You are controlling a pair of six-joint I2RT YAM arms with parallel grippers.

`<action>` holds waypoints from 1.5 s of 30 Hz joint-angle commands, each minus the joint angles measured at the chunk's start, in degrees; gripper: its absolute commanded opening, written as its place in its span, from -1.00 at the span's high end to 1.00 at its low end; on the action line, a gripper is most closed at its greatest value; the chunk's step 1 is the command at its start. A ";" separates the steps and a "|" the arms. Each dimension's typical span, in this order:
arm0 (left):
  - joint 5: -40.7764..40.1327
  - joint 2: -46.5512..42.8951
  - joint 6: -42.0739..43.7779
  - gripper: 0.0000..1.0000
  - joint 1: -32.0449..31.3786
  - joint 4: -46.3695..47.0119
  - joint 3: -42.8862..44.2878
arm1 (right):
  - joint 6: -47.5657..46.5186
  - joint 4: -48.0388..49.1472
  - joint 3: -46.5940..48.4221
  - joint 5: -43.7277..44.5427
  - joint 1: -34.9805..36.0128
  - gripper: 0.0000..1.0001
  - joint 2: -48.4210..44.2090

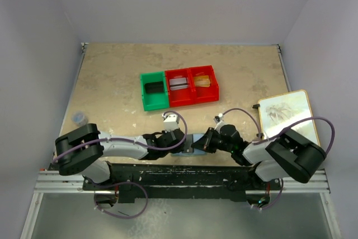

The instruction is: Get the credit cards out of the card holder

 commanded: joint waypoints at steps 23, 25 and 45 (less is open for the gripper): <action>-0.63 1.60 0.36 0.92 -0.70 -4.17 0.37 | -0.67 1.97 -1.28 -1.85 -2.45 1.00 -3.01; -0.72 1.67 0.54 0.92 -0.70 -4.31 0.29 | -0.61 -0.12 -1.77 -0.85 -2.85 1.00 -4.82; 0.32 3.14 1.24 0.94 -0.79 -3.76 1.26 | -2.13 -5.01 -1.30 -1.87 -4.76 0.64 -9.48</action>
